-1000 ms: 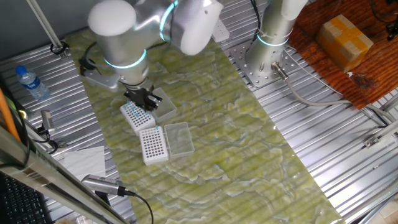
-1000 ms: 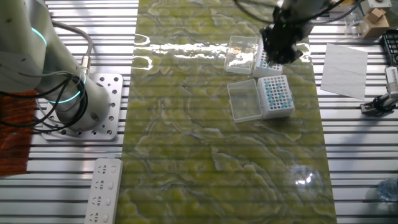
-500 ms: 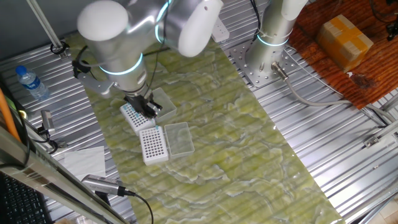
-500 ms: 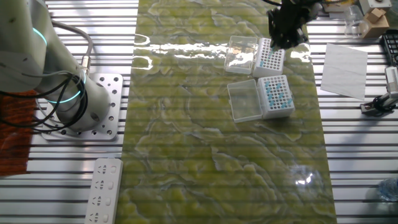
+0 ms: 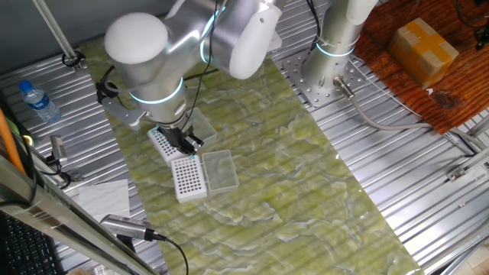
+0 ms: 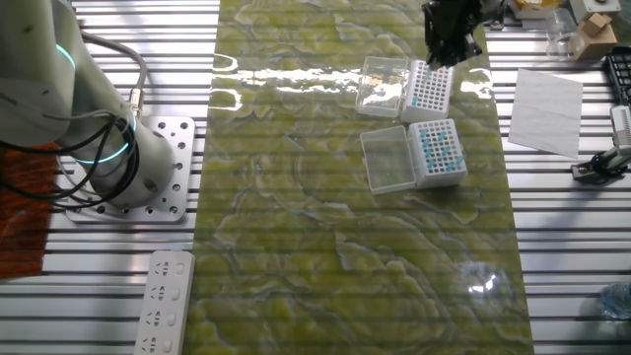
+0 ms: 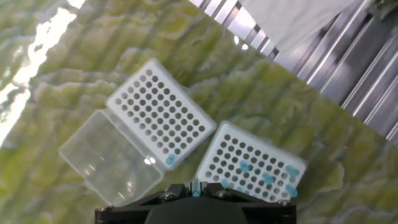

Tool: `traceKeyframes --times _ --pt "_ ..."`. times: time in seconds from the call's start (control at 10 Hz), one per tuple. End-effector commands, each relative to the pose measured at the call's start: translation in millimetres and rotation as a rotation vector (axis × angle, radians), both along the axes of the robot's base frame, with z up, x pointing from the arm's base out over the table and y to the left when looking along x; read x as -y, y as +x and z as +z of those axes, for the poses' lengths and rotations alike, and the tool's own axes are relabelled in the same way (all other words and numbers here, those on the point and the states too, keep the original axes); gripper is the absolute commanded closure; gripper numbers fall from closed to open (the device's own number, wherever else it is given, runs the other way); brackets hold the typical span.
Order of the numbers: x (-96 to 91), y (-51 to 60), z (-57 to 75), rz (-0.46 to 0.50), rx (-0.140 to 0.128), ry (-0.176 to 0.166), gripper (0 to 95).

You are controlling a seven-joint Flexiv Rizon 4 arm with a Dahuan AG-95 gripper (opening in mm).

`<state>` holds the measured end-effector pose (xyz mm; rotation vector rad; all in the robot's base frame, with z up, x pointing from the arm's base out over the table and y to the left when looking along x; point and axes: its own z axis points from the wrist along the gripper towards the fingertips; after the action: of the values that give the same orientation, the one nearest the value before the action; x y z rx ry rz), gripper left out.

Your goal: Transfer all medium pipette tips from one holder to another

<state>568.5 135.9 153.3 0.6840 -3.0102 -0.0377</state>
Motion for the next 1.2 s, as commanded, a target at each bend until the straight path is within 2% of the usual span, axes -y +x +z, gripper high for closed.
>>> traceKeyframes --times 0.1,0.4,1.2 --pt "0.5 -0.6 -0.6 0.005 0.002 0.002 95.0" --pt "0.0 -1.4 -8.9 0.003 0.002 -0.001 95.0" --pt "0.3 -3.3 -20.5 0.008 0.012 -0.004 95.0"
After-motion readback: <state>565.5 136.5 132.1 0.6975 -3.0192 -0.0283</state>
